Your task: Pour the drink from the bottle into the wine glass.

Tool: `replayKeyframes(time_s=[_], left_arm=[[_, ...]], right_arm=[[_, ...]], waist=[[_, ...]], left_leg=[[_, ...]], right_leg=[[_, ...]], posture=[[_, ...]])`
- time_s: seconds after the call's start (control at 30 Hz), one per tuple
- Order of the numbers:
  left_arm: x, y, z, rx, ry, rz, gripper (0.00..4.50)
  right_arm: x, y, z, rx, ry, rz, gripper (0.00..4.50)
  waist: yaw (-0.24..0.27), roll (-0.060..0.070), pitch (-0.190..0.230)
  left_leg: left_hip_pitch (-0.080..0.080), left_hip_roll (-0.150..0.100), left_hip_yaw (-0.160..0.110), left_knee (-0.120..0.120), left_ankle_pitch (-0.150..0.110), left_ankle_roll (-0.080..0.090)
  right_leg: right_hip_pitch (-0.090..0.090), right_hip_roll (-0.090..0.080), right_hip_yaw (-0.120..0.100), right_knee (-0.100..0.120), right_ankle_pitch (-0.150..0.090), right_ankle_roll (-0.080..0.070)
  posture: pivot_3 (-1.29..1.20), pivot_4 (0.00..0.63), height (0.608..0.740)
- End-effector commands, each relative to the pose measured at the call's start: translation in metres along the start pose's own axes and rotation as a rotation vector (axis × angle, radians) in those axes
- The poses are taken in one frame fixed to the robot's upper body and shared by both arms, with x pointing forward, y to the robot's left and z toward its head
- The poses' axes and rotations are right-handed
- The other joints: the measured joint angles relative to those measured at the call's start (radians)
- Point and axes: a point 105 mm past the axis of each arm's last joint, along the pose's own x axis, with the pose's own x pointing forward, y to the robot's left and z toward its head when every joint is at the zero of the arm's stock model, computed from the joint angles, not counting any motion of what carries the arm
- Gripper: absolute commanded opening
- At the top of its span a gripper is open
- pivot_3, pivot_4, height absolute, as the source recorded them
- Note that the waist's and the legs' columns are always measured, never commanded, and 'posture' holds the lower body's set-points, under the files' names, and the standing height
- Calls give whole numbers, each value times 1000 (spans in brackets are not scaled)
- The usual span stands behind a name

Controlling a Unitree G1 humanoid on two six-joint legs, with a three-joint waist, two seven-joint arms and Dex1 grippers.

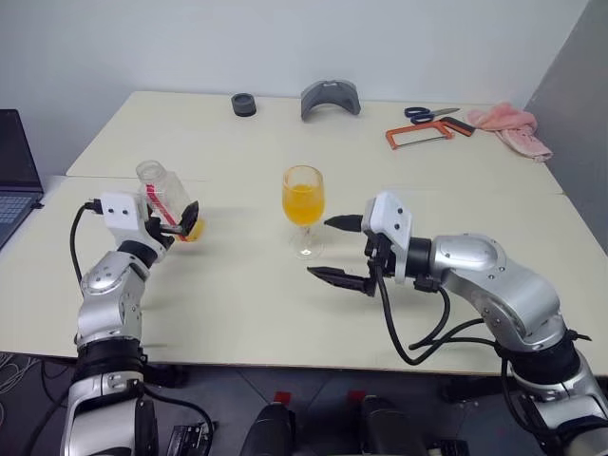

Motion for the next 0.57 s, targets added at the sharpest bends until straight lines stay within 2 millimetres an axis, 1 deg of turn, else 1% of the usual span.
replayKeyframes(time_s=[0.03, 0.07, 0.17, 0.23, 0.33, 0.47, 0.57], left_arm=[[-13, 0, 15, 44, -53, 20, 4477], [-18, 1, 16, 59, -57, 45, 4477], [-34, -1, 18, 95, -54, 93, 4477], [-46, -5, 15, 114, -38, 109, 4477], [-61, -9, 9, 123, -30, 131, 4477], [-72, -9, 3, 96, -20, 166, 4477], [-76, -10, 3, 86, -35, 162, 4477]], right_arm=[[-4, 0, -6, -104, -61, -79, 4500], [-5, -3, -15, -106, -72, -132, 4500], [-12, -12, -36, -33, -135, -308, 4500], [-19, -19, -50, 44, -175, -439, 4500], [-30, -29, -72, 131, -189, -608, 4500], [-41, -41, -86, 193, -206, -761, 4500], [-42, -46, -92, 201, -203, -810, 4500]], waist=[[0, 0, 0], [0, 0, 0], [-1, -1, -1], [-1, -1, -1], [0, -1, -1], [1, -1, -1], [1, -1, -1]], left_leg=[[0, 0, 0, 0, 0, 0], [0, 0, 0, 0, 0, 0], [1, 1, 1, -1, 0, 0], [2, 2, 2, -2, 0, 0], [4, 2, 4, -2, 0, 0], [5, 2, 4, -2, 0, 0], [5, 2, 4, -2, 0, 0]], right_leg=[[0, 0, 0, 0, 0, 0], [0, 0, 0, 0, 0, 0], [0, 0, 1, 0, 0, 0], [1, 0, 2, 1, 0, 0], [1, 0, 3, 0, 0, 0], [2, 1, 3, 0, 0, 0], [2, 1, 3, 0, 0, 0]], posture=[[0, 150, 740], [0, 150, 740], [0, 150, 740], [0, 150, 740], [0, 150, 740], [0, 150, 740], [0, 150, 740]])
